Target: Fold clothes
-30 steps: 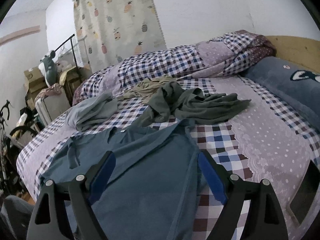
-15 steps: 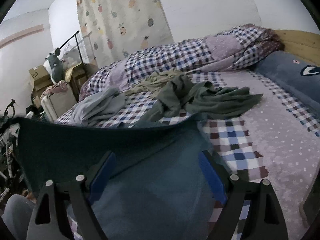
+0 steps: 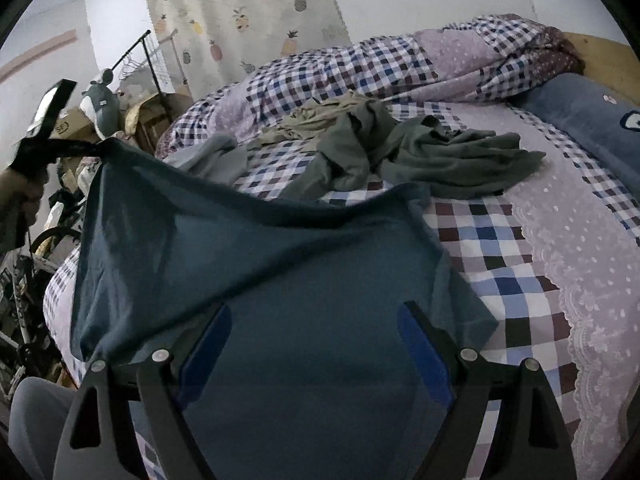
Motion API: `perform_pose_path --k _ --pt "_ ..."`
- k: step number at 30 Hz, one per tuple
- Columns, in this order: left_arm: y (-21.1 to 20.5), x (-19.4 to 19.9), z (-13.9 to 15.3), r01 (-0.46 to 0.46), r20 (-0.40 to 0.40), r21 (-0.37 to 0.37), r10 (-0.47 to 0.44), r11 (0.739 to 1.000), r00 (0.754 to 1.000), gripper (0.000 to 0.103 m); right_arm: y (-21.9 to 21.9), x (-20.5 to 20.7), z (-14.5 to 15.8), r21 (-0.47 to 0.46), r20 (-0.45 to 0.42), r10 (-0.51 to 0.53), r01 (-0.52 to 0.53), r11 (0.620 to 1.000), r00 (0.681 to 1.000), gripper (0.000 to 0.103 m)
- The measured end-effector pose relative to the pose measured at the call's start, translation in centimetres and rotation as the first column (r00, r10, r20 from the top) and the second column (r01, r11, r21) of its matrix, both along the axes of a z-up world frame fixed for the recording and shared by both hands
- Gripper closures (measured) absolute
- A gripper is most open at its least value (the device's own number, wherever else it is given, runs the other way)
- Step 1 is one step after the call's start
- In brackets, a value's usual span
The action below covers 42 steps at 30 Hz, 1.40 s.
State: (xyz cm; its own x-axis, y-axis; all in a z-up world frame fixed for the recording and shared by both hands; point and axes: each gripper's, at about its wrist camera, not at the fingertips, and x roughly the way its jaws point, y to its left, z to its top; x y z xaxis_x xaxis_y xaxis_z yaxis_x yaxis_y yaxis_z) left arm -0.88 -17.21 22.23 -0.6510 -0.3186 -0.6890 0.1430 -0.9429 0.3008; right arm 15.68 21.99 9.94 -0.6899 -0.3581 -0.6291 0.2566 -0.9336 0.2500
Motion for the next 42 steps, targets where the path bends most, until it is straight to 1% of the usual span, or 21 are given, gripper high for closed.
perform_pose_path --k 3,5,8,10,12,15,16,18,19,20,21,22,23,24,26,30,33,34,36,39,42 --pt "-1.9 -3.2 -1.2 -0.058 0.013 0.039 0.057 0.998 0.998 0.095 0.7 -0.9 -0.6 -0.020 0.036 -0.036 0.036 0.999 0.999 0.015" --pt "-2.9 -5.3 -2.8 -0.086 0.034 0.044 0.084 0.995 0.996 0.096 1.2 -1.5 -1.0 -0.035 0.059 -0.055 0.057 0.998 0.997 0.015" --pt "-3.8 -7.4 -5.2 -0.113 0.074 0.027 0.111 0.993 0.991 0.095 2.0 -2.4 -1.8 -0.040 0.100 -0.095 0.099 0.994 0.990 0.015" --pt "-4.5 -8.6 -7.5 -0.134 0.112 0.014 0.131 0.991 0.985 0.095 2.4 -2.8 -2.2 -0.040 0.115 -0.116 0.121 0.992 0.987 0.015" --pt "-5.0 -9.5 -9.4 -0.142 0.142 0.015 0.138 0.990 0.980 0.095 2.8 -3.1 -2.5 -0.046 0.126 -0.134 0.140 0.989 0.983 0.015" --pt "-5.5 -10.2 -11.7 -0.120 0.165 0.047 0.111 0.992 0.980 0.094 3.2 -3.5 -2.8 -0.064 0.144 -0.150 0.161 0.985 0.978 0.015" --pt "-5.6 -10.3 -12.1 -0.115 0.168 0.060 0.103 0.992 0.980 0.093 3.4 -3.7 -3.0 -0.066 0.152 -0.156 0.168 0.984 0.976 0.015" --pt "-6.3 -10.0 -12.2 -0.106 0.154 0.115 0.088 0.988 0.984 0.092 3.6 -3.8 -3.1 -0.070 0.160 -0.169 0.182 0.981 0.972 0.015" --pt "-6.7 -9.8 -12.0 -0.103 0.154 0.147 0.081 0.984 0.985 0.090 3.7 -3.9 -3.1 -0.073 0.161 -0.176 0.190 0.979 0.971 0.015" --pt "-7.1 -9.4 -11.8 -0.100 0.155 0.181 0.072 0.978 0.985 0.085 3.7 -3.9 -3.1 -0.073 0.159 -0.182 0.195 0.978 0.970 0.015" --pt "-7.6 -8.9 -11.4 -0.102 0.151 0.204 0.072 0.974 0.986 0.068 3.8 -3.9 -3.1 -0.072 0.157 -0.185 0.198 0.978 0.970 0.015" --pt "-8.0 -8.3 -11.1 -0.106 0.145 0.223 0.075 0.969 0.987 0.056 3.8 -3.9 -3.0 -0.069 0.152 -0.191 0.203 0.977 0.970 0.015" --pt "-8.7 -6.9 -10.8 -0.108 0.133 0.240 0.078 0.965 0.988 0.032 3.9 -3.8 -2.8 -0.067 0.146 -0.198 0.210 0.976 0.969 0.015" --pt "-9.4 -5.2 -10.5 -0.110 0.119 0.257 0.081 0.960 0.990 0.025 4.0 -3.8 -2.6 -0.068 0.139 -0.205 0.216 0.974 0.969 0.015" --pt "-10.7 -1.9 -9.9 -0.111 0.090 0.290 0.088 0.951 0.992 0.025 4.6 -3.6 -2.3 -0.079 0.127 -0.225 0.236 0.969 0.966 0.015" --pt "-13.5 4.8 -8.7 -0.110 0.033 0.356 0.105 0.928 0.994 0.023 5.9 -3.2 -2.1 -0.105 0.132 -0.253 0.267 0.958 0.958 0.015" --pt "-14.8 10.5 -9.6 -0.103 0.039 0.413 0.096 0.905 0.995 0.021 6.6 -2.7 -1.8 -0.112 0.128 -0.261 0.275 0.955 0.957 0.015" --pt "-14.6 12.4 -10.0 -0.093 0.045 0.428 0.081 0.899 0.996 0.021 6.8 -2.4 -1.6 -0.110 0.121 -0.264 0.277 0.954 0.957 0.015" --pt "-13.5 16.3 -11.1 -0.044 0.058 0.449 0.020 0.893 0.998 0.021 7.1 -1.9 -1.4 -0.107 0.111 -0.266 0.277 0.955 0.958 0.015" --pt "-11.2 21.4 -12.6 0.029 0.074 0.444 -0.069 0.896 0.995 0.021 7.7 -1.1 -1.1 -0.105 0.097 -0.264 0.274 0.956 0.960 0.015" --pt "-9.0 24.0 -13.2 0.088 0.087 0.398 -0.134 0.913 0.987 0.021 8.4 0.2 -0.9 -0.117 0.088 -0.247 0.257 0.959 0.965 0.015"
